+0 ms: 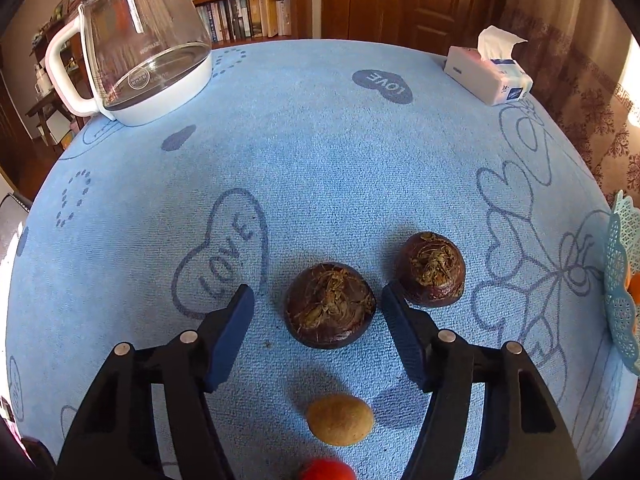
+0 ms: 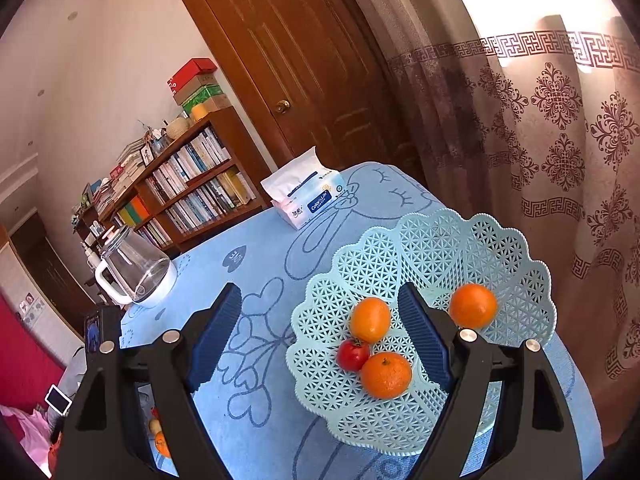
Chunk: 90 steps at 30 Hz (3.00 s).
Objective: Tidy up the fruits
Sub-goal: 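Grasp the dark brown round fruit with the left tool, then grasp the small red tomato with the right tool while the left holds the dark fruit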
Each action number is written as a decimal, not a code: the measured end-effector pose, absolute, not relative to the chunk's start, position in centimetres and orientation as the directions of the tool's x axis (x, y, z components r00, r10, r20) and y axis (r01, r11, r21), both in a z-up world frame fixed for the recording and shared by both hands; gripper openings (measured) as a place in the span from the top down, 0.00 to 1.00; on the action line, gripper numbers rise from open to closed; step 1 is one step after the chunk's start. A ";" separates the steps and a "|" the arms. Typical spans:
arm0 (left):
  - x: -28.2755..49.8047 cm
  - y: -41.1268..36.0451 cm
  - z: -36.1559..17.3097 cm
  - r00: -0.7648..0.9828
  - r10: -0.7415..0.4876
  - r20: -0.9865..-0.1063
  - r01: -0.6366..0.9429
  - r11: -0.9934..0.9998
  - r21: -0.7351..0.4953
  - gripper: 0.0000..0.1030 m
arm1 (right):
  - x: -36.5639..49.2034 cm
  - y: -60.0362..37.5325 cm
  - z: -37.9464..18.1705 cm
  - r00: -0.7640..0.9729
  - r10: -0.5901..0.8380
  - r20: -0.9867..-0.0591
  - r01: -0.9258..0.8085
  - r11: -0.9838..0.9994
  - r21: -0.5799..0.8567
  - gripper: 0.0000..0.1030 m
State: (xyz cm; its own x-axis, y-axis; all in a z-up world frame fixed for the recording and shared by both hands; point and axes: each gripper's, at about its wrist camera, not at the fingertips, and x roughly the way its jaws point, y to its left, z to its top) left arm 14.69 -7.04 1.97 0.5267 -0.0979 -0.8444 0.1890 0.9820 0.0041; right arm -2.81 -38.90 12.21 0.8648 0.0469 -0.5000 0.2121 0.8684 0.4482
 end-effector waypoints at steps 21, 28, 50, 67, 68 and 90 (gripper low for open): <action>12.3 -5.7 3.6 0.580 -0.164 -0.798 0.195 0.979 -0.059 0.57 | -2.2 -36.9 11.5 0.851 0.081 -0.519 0.173 0.890 0.422 0.20; 9.6 -4.6 5.9 0.655 -0.152 -0.740 0.176 0.983 -0.046 0.57 | -1.9 -35.3 11.1 0.840 0.104 -0.532 0.143 0.904 0.403 0.20; 4.9 2.5 7.5 0.768 -0.082 -0.635 0.028 0.995 -0.095 0.57 | -0.2 -22.4 8.9 0.686 0.389 -0.614 -0.153 0.903 0.402 0.20; 3.9 5.2 7.1 0.772 -0.088 -0.629 -0.003 0.990 -0.141 0.57 | 3.4 -10.5 6.6 0.520 0.356 -0.776 -0.326 0.923 0.205 0.46; 3.9 5.3 7.1 0.772 -0.086 -0.630 -0.007 0.990 -0.143 0.57 | 3.9 -10.2 6.3 0.509 0.348 -0.788 -0.326 0.924 0.198 0.48; 3.8 6.3 6.9 0.770 -0.089 -0.631 -0.027 0.985 -0.172 0.57 | 6.5 -9.2 4.0 0.428 0.278 -0.860 -0.289 0.944 0.162 0.73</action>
